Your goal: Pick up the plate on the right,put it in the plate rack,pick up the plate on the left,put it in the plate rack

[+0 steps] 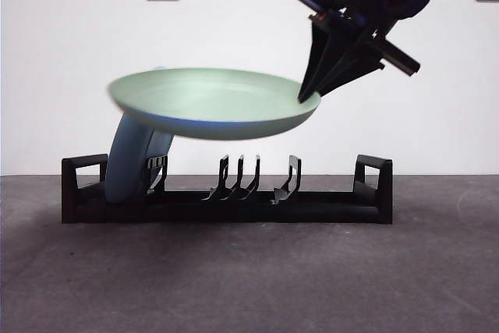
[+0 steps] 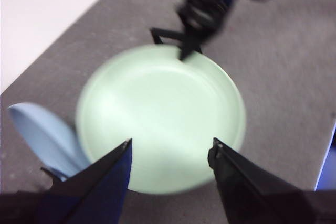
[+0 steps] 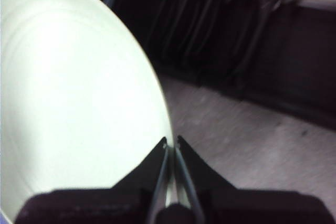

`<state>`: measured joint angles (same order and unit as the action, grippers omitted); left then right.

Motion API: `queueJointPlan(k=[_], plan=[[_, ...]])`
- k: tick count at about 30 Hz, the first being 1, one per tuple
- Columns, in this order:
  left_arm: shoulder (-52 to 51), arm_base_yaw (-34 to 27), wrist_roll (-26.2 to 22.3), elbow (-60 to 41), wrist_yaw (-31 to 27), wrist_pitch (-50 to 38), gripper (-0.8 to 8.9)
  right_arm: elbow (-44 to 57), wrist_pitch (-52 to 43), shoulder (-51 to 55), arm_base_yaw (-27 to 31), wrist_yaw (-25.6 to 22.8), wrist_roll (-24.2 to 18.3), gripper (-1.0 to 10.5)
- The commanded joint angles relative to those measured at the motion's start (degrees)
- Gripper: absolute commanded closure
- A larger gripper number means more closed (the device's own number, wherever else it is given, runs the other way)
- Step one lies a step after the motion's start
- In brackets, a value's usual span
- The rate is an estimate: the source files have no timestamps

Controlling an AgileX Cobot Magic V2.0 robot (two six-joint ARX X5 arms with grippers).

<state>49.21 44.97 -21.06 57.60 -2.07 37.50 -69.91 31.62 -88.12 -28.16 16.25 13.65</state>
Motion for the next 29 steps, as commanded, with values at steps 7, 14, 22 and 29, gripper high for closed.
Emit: queueJointPlan(k=[7, 14, 22, 29], plan=[[12.68, 18.6, -5.7, -0.2, -21.09, -1.01, 5.62, -2.78, 3.67, -0.26, 1.92, 0.57, -0.68, 9.6], [22.73, 20.94, -7.93, -0.2, -24.5, -5.6, 5.61, -2.8, 4.59, -0.26, 2.69, 4.72, -0.68, 9.6], [29.18, 20.48, -9.22, -0.2, -23.87, -8.76, 5.61, -2.8, 6.01, -0.26, 3.21, 5.35, -0.79, 9.6], [32.41, 17.62, -9.2, -0.2, -21.31, -10.03, 5.62, -2.8, 6.69, -0.26, 4.11, 9.53, -0.92, 9.6]])
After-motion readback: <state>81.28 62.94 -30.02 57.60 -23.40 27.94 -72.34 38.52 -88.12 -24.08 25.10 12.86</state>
